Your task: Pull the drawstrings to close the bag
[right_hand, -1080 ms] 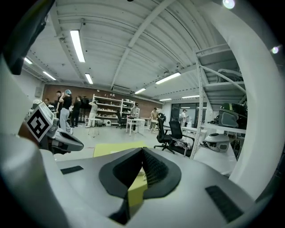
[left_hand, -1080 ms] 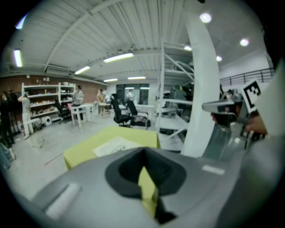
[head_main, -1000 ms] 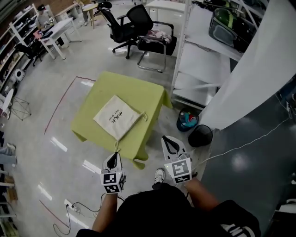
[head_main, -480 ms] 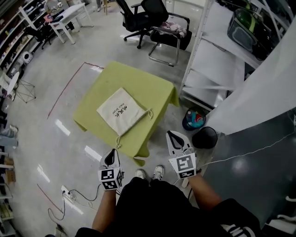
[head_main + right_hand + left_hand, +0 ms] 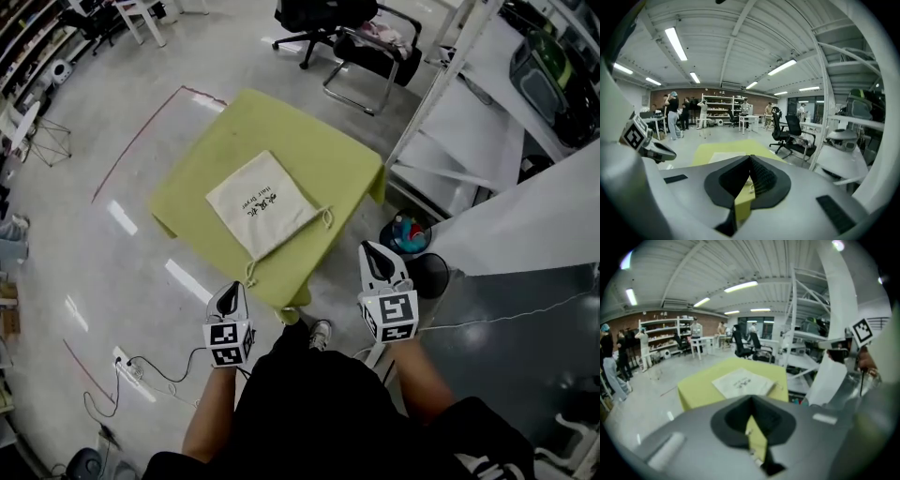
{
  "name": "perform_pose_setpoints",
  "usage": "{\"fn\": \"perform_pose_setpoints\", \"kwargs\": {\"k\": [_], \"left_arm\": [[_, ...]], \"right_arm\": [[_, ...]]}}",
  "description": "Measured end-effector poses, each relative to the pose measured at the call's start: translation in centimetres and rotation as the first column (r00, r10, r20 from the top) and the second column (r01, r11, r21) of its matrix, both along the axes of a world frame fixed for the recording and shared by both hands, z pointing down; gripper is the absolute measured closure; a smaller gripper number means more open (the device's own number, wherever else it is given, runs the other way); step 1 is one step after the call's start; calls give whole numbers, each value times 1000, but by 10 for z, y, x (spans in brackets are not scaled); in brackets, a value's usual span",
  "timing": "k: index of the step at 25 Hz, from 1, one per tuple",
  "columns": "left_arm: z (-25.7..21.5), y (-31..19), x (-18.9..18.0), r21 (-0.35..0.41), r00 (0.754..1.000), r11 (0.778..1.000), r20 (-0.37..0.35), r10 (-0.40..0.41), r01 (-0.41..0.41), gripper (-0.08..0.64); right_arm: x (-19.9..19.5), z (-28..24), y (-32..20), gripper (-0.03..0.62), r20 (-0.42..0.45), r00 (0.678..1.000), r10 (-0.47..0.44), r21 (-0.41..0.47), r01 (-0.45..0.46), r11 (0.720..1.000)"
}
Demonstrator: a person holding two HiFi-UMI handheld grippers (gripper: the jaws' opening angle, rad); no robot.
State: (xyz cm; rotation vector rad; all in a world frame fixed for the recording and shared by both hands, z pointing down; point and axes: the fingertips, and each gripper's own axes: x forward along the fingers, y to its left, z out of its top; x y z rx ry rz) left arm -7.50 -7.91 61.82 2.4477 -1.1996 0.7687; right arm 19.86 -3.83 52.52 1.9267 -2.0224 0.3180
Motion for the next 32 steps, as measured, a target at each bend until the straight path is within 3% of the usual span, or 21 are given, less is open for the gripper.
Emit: {"fn": "perform_pose_setpoints", "kwargs": {"k": [5, 14, 20, 28, 32], "left_arm": [[27, -16, -8, -74, 1000, 997, -5, -9, 9, 561], [77, -18, -14, -171, 998, 984, 29, 48, -42, 561], [99, -11, -12, -211, 994, 974, 57, 98, -84, 561], [110, -13, -8, -264, 1000, 964, 28, 13, -5, 561], [116, -11, -12, -279, 997, 959, 61, -40, 55, 561]], "right_arm": [[-7, 30, -24, 586, 132, 991, 26, -83, -15, 996], [-45, 69, -55, 586, 110, 991, -72, -191, 93, 977], [-35, 104, -58, 586, 269, 961, 64, -304, 22, 952], [-14, 152, -71, 586, 228, 969, 96, -423, 10, 906], [-6, 182, -79, 584, 240, 966, 96, -475, 30, 879]]}}
